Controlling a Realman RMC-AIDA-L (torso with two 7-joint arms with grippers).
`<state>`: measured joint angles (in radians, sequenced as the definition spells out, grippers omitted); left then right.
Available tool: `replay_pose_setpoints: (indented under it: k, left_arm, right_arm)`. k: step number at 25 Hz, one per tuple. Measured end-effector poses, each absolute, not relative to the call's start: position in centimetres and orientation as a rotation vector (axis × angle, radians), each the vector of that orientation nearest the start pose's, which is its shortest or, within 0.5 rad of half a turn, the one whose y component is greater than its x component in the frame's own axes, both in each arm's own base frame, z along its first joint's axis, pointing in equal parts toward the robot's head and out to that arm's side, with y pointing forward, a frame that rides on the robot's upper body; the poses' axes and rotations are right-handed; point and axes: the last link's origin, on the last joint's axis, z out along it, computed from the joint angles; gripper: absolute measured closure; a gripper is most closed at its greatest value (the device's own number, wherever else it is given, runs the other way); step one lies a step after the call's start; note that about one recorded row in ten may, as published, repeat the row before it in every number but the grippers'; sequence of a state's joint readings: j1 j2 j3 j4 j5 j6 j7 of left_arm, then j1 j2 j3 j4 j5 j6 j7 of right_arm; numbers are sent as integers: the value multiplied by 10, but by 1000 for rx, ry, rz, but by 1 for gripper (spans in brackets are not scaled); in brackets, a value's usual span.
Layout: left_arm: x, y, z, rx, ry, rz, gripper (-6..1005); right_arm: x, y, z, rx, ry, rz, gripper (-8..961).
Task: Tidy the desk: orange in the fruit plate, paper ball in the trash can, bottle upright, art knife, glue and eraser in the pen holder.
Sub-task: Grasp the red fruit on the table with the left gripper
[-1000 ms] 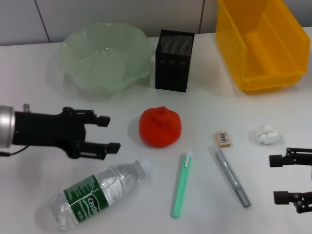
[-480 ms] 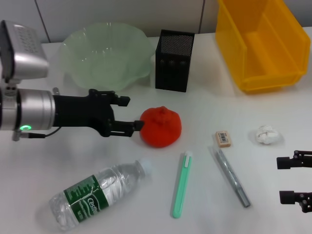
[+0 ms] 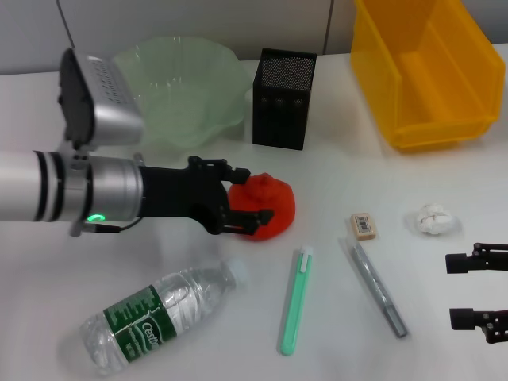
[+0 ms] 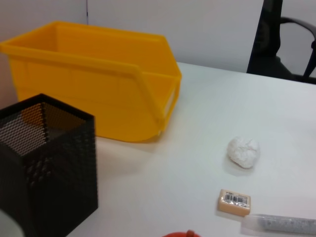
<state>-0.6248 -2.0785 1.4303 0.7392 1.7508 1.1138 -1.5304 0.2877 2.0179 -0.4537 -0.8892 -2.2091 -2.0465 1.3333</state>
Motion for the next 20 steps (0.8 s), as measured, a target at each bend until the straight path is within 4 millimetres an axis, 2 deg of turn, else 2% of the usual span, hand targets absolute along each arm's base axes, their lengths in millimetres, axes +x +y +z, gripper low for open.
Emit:
replay_pose_setpoints:
  k: [5, 20]
  left_arm:
    - [-182, 366, -94, -2848, -361, -321, 260]
    - [-181, 366, -110, -2815, -344, -230, 268]
  right_arm:
    - [321, 222, 75, -2840, 664, 654, 144]
    - [318, 224, 72, -2845, 650, 670, 143]
